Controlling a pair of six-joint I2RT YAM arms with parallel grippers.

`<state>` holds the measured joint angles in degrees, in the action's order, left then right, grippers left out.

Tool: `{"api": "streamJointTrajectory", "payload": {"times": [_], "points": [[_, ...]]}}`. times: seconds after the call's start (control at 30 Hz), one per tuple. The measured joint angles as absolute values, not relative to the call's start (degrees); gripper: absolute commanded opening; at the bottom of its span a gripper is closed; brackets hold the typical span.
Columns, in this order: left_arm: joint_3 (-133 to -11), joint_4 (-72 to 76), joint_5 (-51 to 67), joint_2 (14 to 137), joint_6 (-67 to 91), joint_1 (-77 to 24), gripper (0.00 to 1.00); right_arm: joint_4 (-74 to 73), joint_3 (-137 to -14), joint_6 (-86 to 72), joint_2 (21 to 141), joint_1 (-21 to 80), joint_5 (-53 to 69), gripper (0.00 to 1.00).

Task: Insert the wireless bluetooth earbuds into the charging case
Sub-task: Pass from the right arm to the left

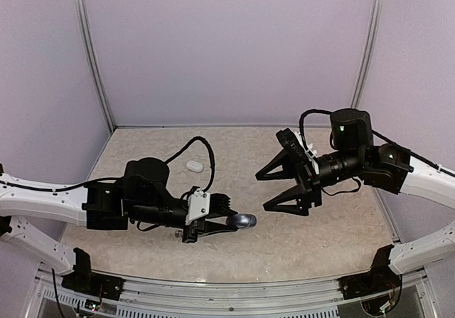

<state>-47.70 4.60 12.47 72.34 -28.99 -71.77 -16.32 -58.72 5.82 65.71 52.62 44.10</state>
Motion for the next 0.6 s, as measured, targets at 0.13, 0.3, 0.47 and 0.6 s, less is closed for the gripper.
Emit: {"api": "streamJointTrajectory", "payload": {"times": [0.13,0.3,0.47,0.6], "points": [[-46.6,5.9,16.1,71.2,-23.0,-67.8,0.08,-13.7,-56.2,6.9,62.1,52.6,39.2,0.81],[-46.7,5.8,19.9,70.5,-18.7,-65.5,0.08,-12.6,-51.2,9.2,61.7,52.6,35.1,0.70],[-50.0,2.9,23.5,72.1,-16.4,-65.5,0.08,-13.0,-50.7,11.4,64.4,53.9,33.0,0.66],[-51.9,1.9,25.2,73.6,-14.6,-64.7,0.08,-12.4,-50.2,12.8,64.8,57.2,32.3,0.66]]}}
